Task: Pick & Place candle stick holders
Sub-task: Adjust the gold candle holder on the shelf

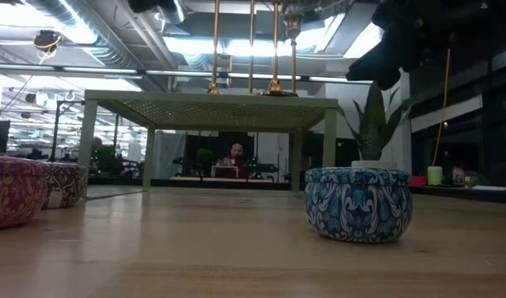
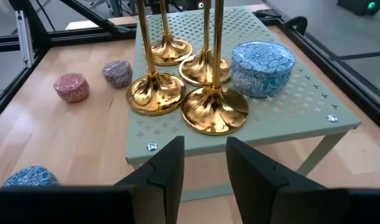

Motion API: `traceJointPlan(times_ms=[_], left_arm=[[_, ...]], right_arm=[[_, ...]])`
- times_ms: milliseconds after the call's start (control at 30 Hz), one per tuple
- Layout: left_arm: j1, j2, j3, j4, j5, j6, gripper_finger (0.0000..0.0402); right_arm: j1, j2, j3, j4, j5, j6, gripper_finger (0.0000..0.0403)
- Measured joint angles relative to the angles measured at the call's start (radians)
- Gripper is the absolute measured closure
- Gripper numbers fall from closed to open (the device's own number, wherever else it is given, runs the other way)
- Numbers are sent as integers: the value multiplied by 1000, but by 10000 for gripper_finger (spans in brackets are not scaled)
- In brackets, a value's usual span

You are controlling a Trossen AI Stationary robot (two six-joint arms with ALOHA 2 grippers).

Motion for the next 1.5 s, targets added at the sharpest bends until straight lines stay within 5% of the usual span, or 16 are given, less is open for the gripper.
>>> traceJointPlan(times_ms=[267, 967, 1500], left_arm=[[-98, 60, -159, 214, -166, 55, 254], [-52, 57, -311, 571, -152, 196, 263], [-52, 57, -311, 555, -108, 174, 385]], right_arm=[[0, 0, 0, 2, 16, 23, 281], [0, 0, 0, 6, 26, 22, 281], [0, 0, 0, 6, 27, 20, 281]])
